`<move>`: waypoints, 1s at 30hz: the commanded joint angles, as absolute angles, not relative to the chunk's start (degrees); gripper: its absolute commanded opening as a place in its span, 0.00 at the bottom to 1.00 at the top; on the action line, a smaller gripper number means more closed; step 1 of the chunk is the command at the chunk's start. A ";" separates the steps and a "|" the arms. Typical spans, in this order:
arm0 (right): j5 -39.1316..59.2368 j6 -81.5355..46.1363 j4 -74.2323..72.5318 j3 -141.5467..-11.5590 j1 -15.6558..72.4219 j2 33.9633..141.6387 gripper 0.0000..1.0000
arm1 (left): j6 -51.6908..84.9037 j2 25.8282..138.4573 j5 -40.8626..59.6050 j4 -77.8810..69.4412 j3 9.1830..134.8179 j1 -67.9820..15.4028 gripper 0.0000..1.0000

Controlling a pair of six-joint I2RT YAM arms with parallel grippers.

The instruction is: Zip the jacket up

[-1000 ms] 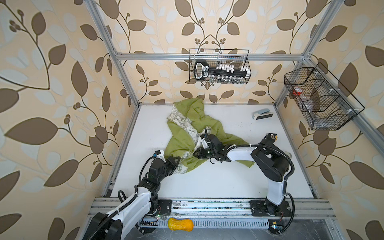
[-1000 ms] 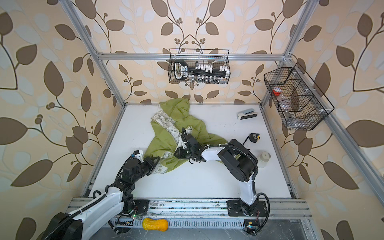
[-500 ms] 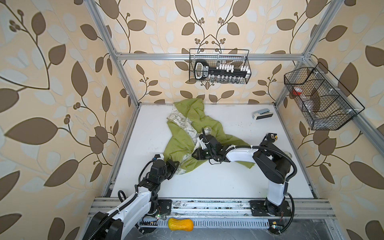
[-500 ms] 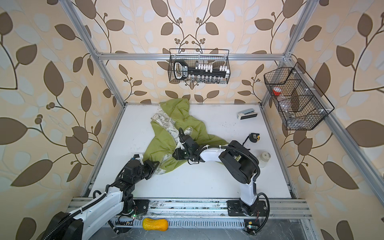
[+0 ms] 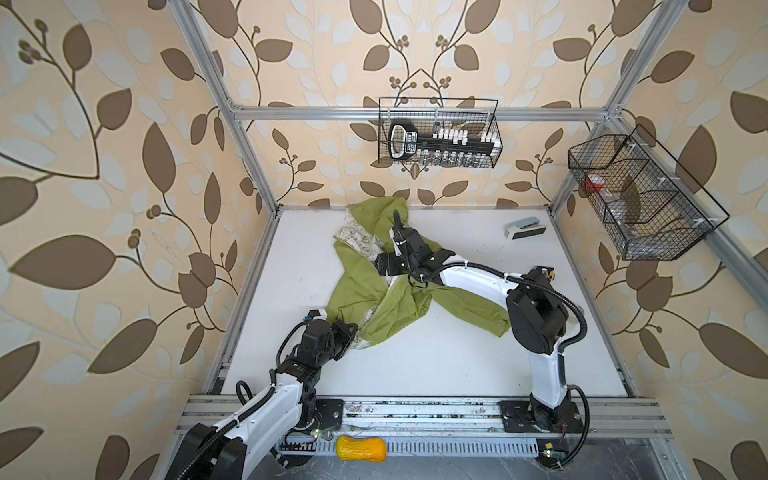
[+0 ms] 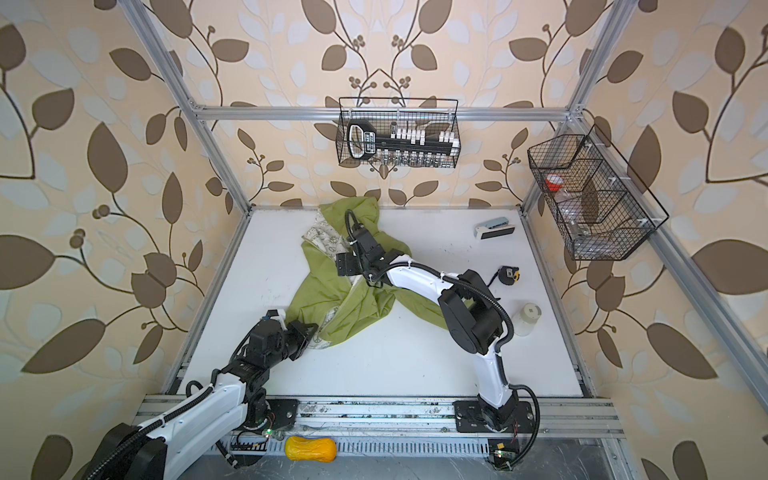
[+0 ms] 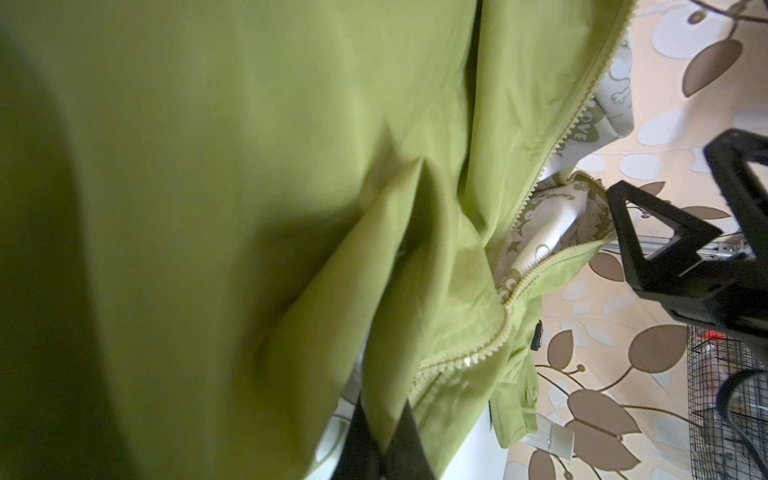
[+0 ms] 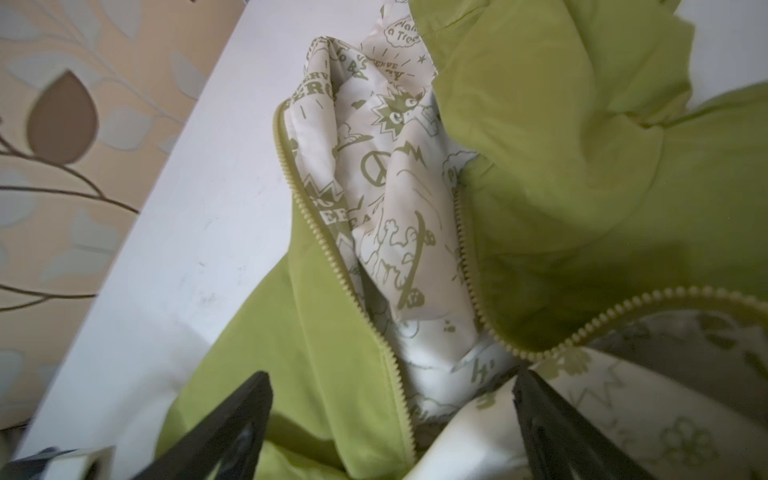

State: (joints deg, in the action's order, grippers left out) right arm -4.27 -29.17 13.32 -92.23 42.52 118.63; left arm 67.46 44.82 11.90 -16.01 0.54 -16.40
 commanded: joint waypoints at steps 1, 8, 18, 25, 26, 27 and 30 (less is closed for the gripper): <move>-7.99 -26.38 19.86 -96.76 42.39 123.61 0.98 | 65.87 45.32 11.51 -16.92 -1.66 -16.00 0.00; -6.28 -26.20 24.50 -107.22 43.20 132.97 1.00 | 65.49 46.10 11.72 -17.23 -1.67 -16.00 0.00; -2.42 -36.10 16.14 -102.43 38.00 136.83 0.45 | 66.01 46.30 11.53 -17.84 -1.57 -16.00 0.00; -1.20 -39.96 8.26 -90.00 31.40 129.45 0.00 | 63.75 49.47 11.64 -19.67 1.26 -16.00 0.00; -0.82 -40.45 7.50 -88.19 30.18 128.17 0.00 | 62.82 50.91 12.05 -20.49 2.22 -16.00 0.00; -0.65 -40.80 6.59 -86.06 29.00 126.71 0.00 | 62.19 52.66 12.56 -21.99 3.12 -16.00 0.00; -0.06 -42.07 3.53 -79.51 25.40 122.06 0.00 | 59.96 60.31 15.69 -27.42 6.97 -16.00 0.00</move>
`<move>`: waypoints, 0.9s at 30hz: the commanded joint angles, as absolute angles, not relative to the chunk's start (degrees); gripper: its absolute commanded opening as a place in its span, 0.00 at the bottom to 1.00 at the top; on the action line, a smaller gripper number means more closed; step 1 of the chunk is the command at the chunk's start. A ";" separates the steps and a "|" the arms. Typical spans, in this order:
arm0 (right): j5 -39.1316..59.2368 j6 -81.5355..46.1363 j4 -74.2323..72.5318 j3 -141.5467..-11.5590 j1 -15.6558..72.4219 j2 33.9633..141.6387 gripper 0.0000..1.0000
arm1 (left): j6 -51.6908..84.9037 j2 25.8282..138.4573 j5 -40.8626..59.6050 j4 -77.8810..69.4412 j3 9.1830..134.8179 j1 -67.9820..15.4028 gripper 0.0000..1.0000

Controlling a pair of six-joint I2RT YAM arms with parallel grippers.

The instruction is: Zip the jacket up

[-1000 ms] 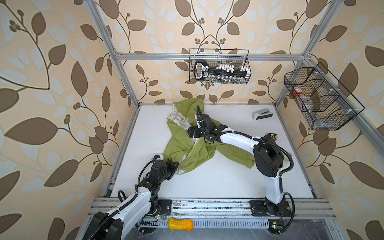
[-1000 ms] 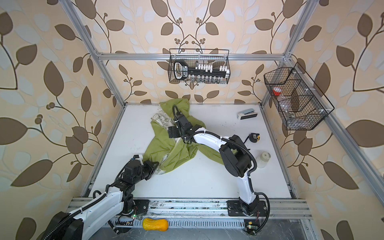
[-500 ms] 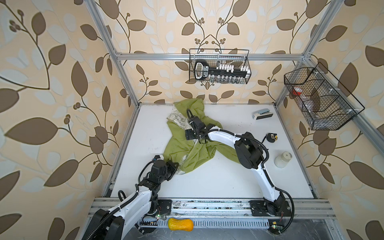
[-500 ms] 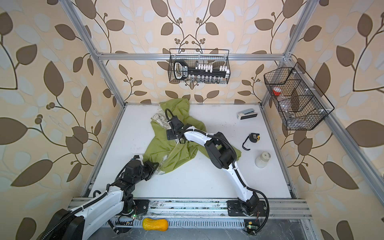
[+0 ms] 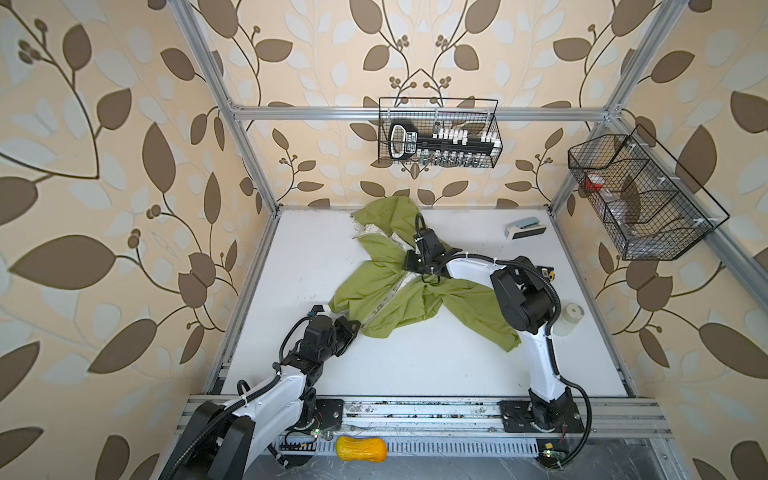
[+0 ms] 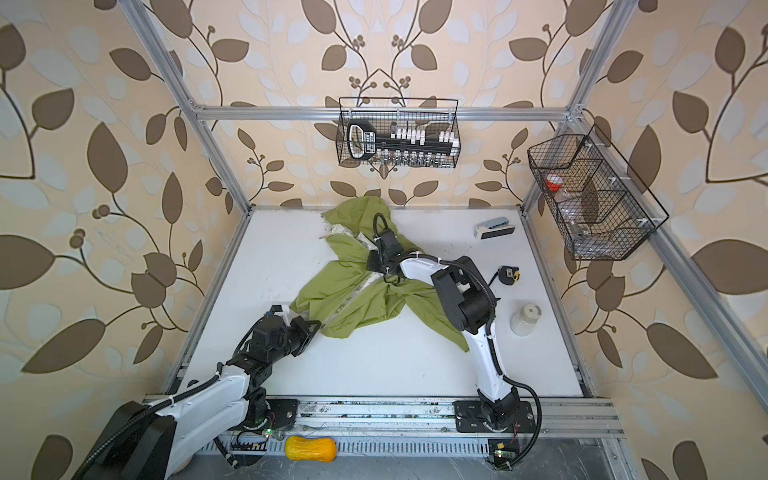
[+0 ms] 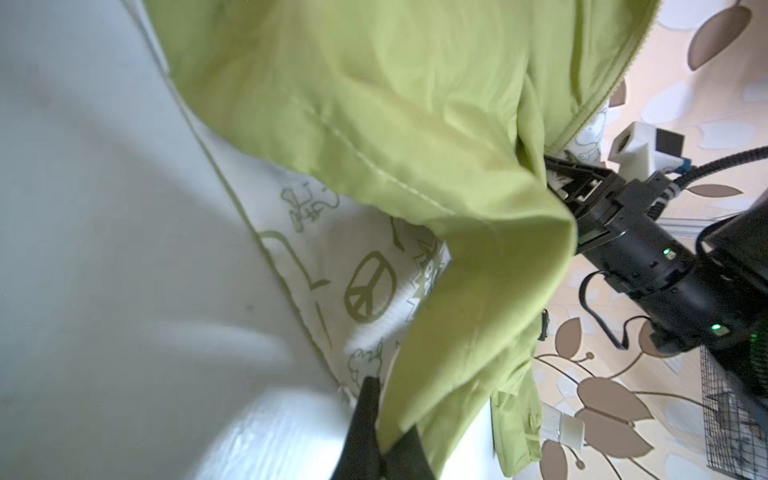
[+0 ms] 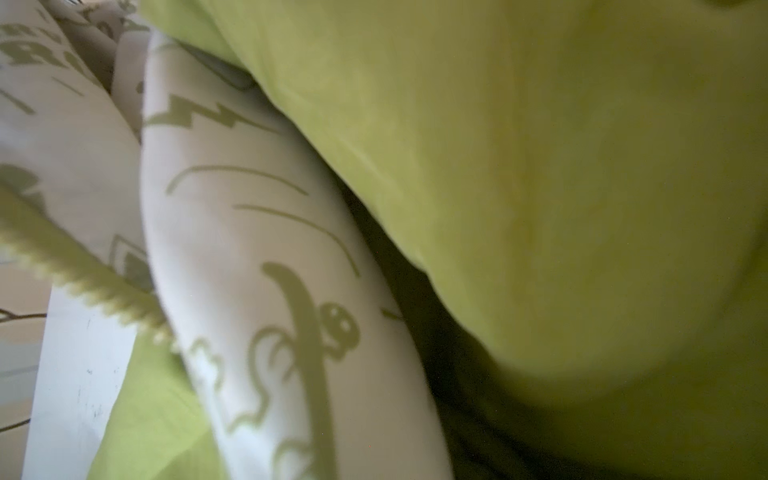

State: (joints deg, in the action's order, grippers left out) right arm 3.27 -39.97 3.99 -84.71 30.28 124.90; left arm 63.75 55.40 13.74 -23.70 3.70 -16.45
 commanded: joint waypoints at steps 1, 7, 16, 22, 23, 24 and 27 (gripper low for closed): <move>0.25 -42.30 2.72 -77.72 24.37 120.78 0.00 | 59.33 63.44 17.10 -29.22 8.53 -16.00 0.00; 1.03 -42.53 -1.25 -64.91 18.37 111.61 0.00 | 64.40 88.90 29.20 -50.83 17.16 -16.42 0.00; 6.02 -40.93 -3.86 -57.17 9.71 106.00 0.00 | 71.56 108.87 34.74 -70.62 24.50 -22.35 0.00; 10.61 -40.62 -7.68 -55.13 9.86 104.37 0.37 | 68.43 107.47 32.28 -66.04 23.83 -23.03 0.00; 10.93 -40.73 -7.92 -54.82 9.94 103.60 0.45 | 67.85 106.91 32.09 -64.95 23.82 -23.03 0.00; 10.99 -40.54 -7.84 -54.58 10.23 102.80 0.52 | 67.40 106.19 31.55 -63.96 23.51 -23.03 0.00; 10.07 -39.50 -6.07 -54.33 11.30 99.28 0.62 | 66.31 104.62 30.50 -61.67 22.85 -23.02 0.00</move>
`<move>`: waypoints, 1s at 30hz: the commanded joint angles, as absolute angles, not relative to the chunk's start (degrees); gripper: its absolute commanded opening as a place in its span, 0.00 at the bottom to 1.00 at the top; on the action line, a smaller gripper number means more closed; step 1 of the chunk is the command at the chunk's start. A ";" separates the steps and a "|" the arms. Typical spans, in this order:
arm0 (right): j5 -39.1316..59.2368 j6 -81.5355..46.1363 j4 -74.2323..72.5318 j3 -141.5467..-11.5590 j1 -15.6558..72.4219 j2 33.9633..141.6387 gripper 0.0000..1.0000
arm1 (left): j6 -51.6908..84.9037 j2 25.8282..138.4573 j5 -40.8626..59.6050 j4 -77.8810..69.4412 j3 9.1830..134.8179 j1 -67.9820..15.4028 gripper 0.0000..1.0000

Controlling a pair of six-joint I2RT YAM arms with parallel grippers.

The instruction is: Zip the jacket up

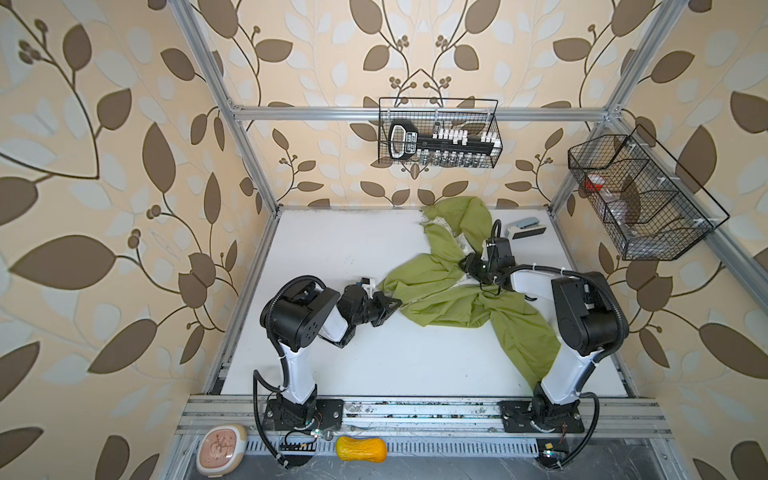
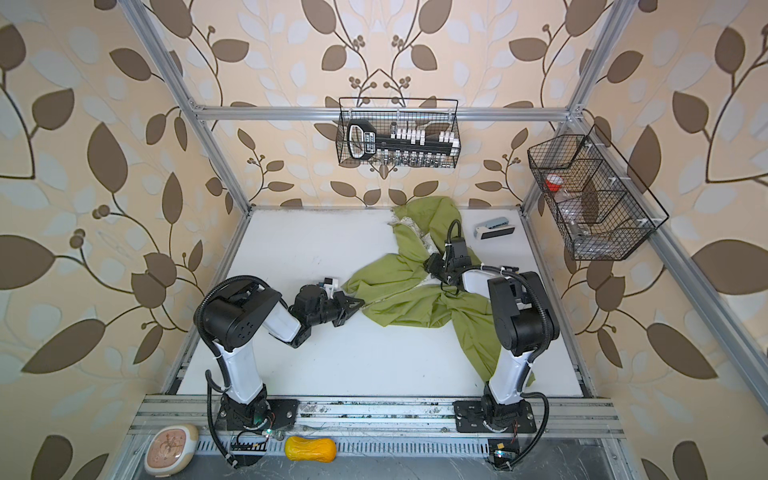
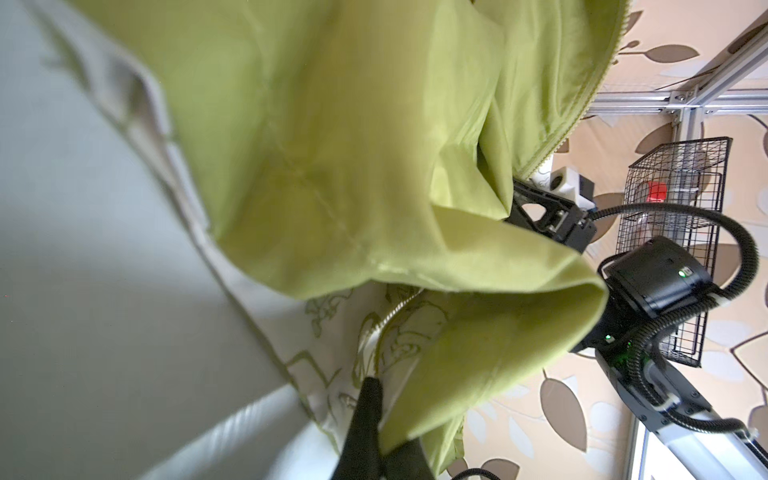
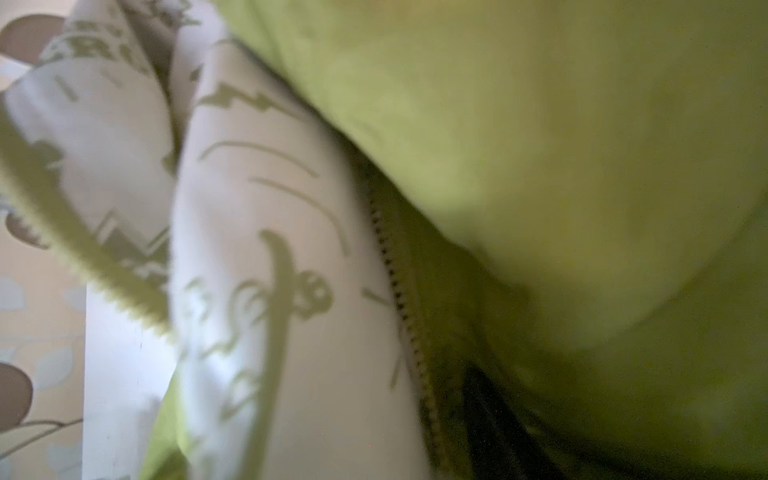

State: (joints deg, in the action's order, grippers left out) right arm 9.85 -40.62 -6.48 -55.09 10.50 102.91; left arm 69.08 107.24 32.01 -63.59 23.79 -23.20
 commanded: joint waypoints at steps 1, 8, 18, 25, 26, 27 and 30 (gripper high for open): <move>9.50 -39.12 -5.43 -54.13 11.82 98.01 0.65 | 66.10 104.34 30.39 -61.18 22.78 -23.03 0.00; 4.24 -35.60 0.09 -52.23 17.05 88.45 0.66 | 66.74 105.50 29.82 -61.64 21.89 -22.94 0.00; -12.83 -34.74 12.52 -51.86 30.24 79.79 0.72 | 67.32 105.64 27.17 -62.24 19.75 -22.94 0.00; -10.16 -34.46 8.20 -43.14 29.40 70.91 0.78 | 65.67 103.91 25.87 -58.94 18.65 -22.94 0.00; -8.56 -33.81 8.09 -42.64 29.83 70.12 0.77 | 65.53 103.37 25.55 -58.52 18.42 -22.94 0.00; -8.33 -33.50 7.80 -42.22 30.94 69.36 0.75 | 65.32 102.82 25.25 -57.84 18.25 -22.94 0.00; -10.22 -31.64 6.41 -41.66 35.06 69.35 0.65 | 64.22 100.73 24.62 -55.17 17.93 -22.94 0.00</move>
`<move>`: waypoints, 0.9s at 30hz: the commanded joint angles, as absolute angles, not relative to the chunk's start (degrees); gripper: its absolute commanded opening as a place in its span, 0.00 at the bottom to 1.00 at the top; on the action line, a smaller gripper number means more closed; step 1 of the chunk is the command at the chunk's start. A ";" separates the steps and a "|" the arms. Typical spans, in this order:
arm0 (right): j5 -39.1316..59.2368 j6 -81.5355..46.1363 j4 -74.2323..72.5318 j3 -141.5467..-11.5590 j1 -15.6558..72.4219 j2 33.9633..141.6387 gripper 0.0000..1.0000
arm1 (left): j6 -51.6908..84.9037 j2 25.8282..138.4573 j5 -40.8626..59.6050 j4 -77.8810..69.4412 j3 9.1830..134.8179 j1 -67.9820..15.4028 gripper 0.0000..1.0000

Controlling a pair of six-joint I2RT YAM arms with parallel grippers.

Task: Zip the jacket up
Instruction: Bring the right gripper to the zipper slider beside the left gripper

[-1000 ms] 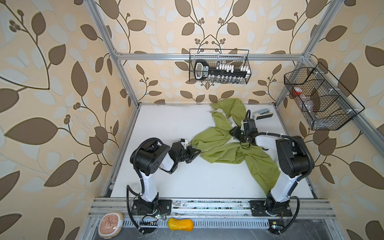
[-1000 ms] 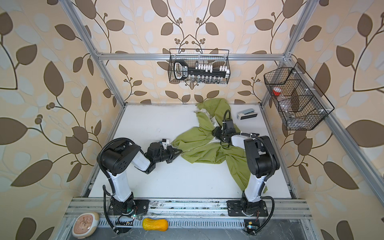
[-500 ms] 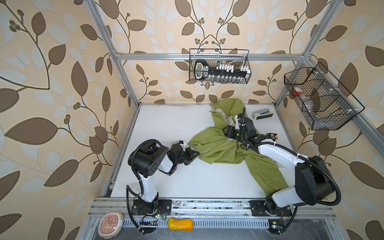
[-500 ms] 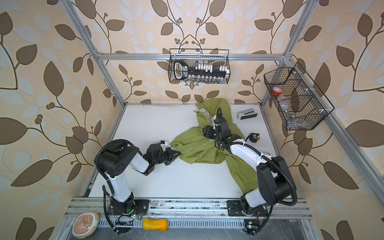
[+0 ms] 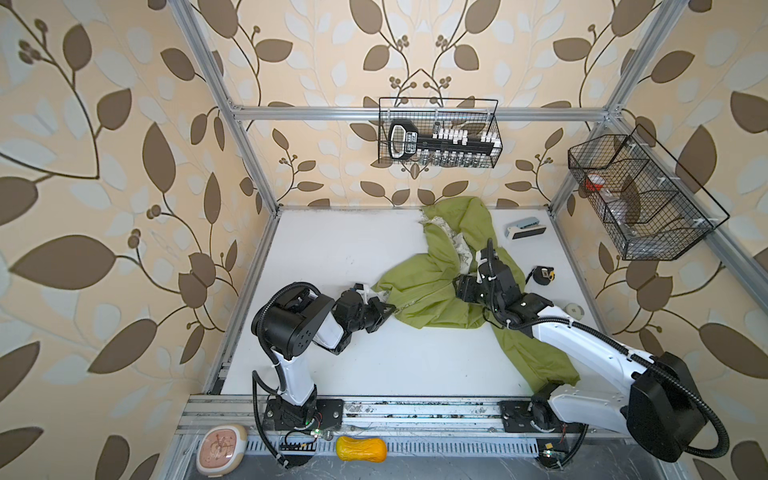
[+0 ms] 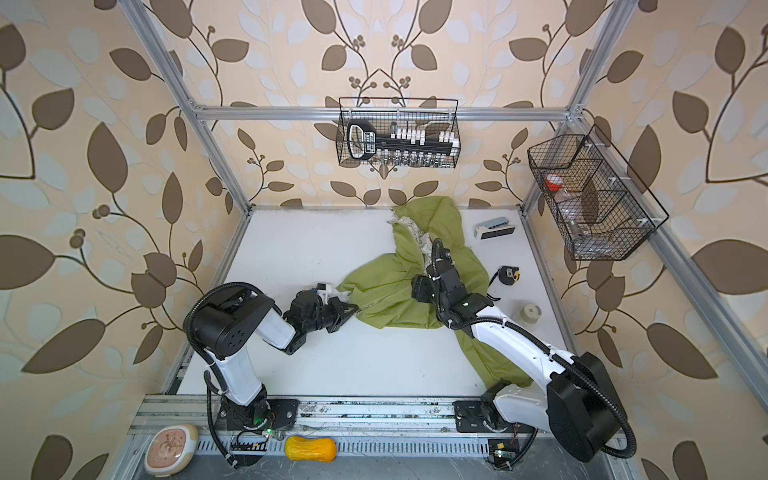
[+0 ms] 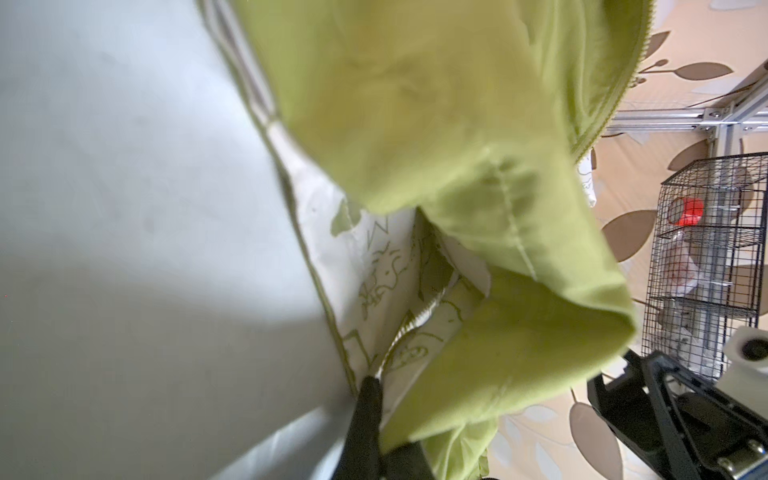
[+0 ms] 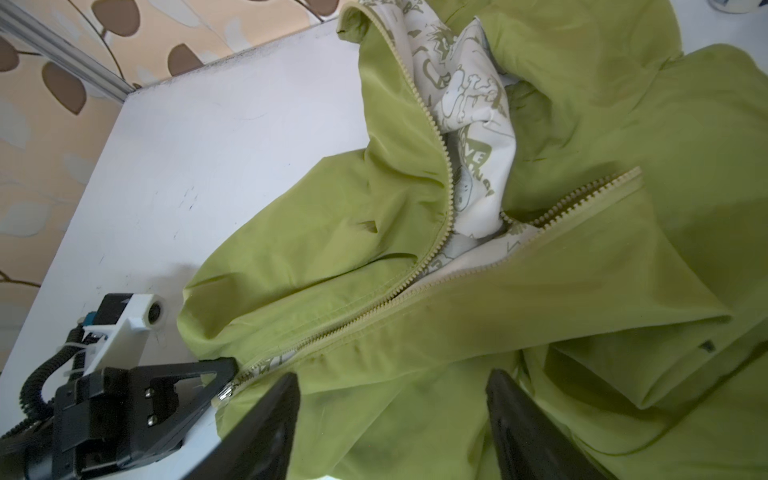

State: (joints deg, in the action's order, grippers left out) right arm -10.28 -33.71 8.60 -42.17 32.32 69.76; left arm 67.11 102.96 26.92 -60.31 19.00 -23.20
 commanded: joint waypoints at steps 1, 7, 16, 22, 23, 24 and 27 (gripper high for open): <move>-10.33 -31.51 6.63 -42.23 36.12 70.37 0.59 | 63.59 99.79 24.24 -53.61 17.85 -22.94 0.00; -5.89 -32.37 4.89 -46.09 41.57 81.23 0.38 | 61.25 97.58 23.51 -48.15 18.54 -22.94 0.00; -4.48 -32.82 2.97 -54.13 49.34 96.08 0.28 | 62.67 98.75 23.16 -51.24 17.15 -22.94 0.00; -3.51 -33.29 1.75 -55.02 51.17 98.15 0.29 | 62.45 98.46 22.92 -51.32 16.52 -22.94 0.00; -3.39 -33.53 1.88 -55.07 51.32 98.81 0.29 | 62.36 98.39 22.86 -51.28 16.44 -22.94 0.00; -3.19 -33.65 1.75 -54.97 51.39 99.55 0.29 | 62.27 98.40 22.74 -51.28 16.44 -22.94 0.00; -2.90 -34.01 0.89 -54.54 51.79 101.59 0.28 | 62.31 98.37 22.85 -51.49 16.44 -22.94 0.00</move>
